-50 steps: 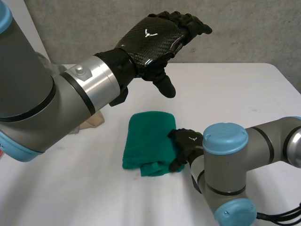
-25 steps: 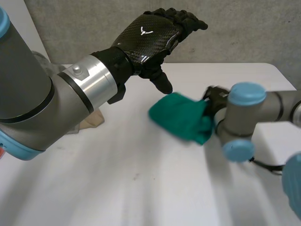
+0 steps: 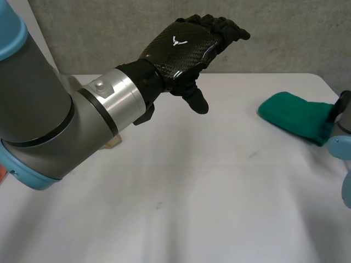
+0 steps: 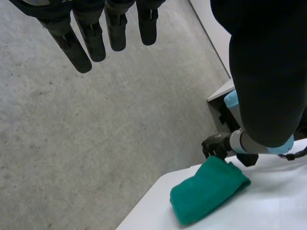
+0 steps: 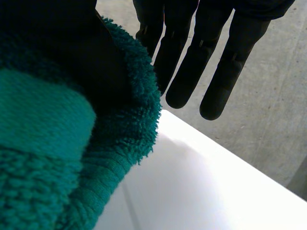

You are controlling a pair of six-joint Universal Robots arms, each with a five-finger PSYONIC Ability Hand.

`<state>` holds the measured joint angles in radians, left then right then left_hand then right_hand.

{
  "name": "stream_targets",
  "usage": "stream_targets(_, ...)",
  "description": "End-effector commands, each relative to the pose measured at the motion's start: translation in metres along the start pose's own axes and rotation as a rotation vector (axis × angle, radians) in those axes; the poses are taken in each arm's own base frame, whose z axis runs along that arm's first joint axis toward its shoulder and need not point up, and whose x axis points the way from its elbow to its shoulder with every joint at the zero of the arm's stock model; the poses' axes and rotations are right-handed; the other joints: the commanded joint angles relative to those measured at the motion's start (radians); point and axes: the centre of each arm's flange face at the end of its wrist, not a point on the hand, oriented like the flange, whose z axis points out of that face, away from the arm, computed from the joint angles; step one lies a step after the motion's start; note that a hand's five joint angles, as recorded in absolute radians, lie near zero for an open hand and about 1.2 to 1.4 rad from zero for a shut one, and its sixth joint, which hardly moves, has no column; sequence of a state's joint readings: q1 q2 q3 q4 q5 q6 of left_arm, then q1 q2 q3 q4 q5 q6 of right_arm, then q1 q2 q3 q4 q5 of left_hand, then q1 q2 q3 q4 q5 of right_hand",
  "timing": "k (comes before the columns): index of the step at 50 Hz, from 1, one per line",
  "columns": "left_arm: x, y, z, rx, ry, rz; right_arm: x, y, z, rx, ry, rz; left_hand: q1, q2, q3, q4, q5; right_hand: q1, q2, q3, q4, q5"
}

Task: Fold the laundry.

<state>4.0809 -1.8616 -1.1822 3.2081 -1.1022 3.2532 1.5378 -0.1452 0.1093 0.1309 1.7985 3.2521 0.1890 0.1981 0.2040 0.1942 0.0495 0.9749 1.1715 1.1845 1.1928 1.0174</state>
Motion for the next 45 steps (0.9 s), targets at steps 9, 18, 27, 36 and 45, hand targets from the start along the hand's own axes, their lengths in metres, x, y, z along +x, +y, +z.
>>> stream_targets(9,0.000,0.012,0.003,-0.025,-0.007,-0.029,0.010,0.002,-0.007,-0.184,-0.222,0.088,-0.014,-0.024,-0.029,-0.020,-0.050,-0.800,-0.997,-1.010,-1.018,-1.017)
stream_targets(18,0.002,0.015,0.004,-0.029,-0.002,-0.032,0.007,0.008,-0.004,-0.203,-0.348,0.113,-0.014,-0.024,-0.029,-0.020,-0.050,-0.800,-0.997,-1.010,-1.018,-1.017)
stream_targets(27,0.000,0.015,0.005,-0.028,-0.003,-0.026,-0.013,0.016,-0.012,-0.232,-0.450,0.114,-0.014,-0.024,-0.029,-0.020,-0.050,-0.710,-0.906,-0.919,-0.928,-0.927)
stream_targets(36,0.003,0.011,0.005,-0.020,0.003,-0.029,-0.006,0.011,-0.005,-0.204,-0.398,0.165,-0.014,-0.024,-0.029,-0.020,-0.050,0.421,0.225,0.212,0.203,0.204)
stream_targets(45,0.002,0.007,0.003,-0.013,0.000,-0.025,0.049,-0.008,0.025,-0.043,-0.100,0.233,-0.014,-0.024,-0.029,-0.020,-0.050,0.421,0.225,0.212,0.203,0.204)
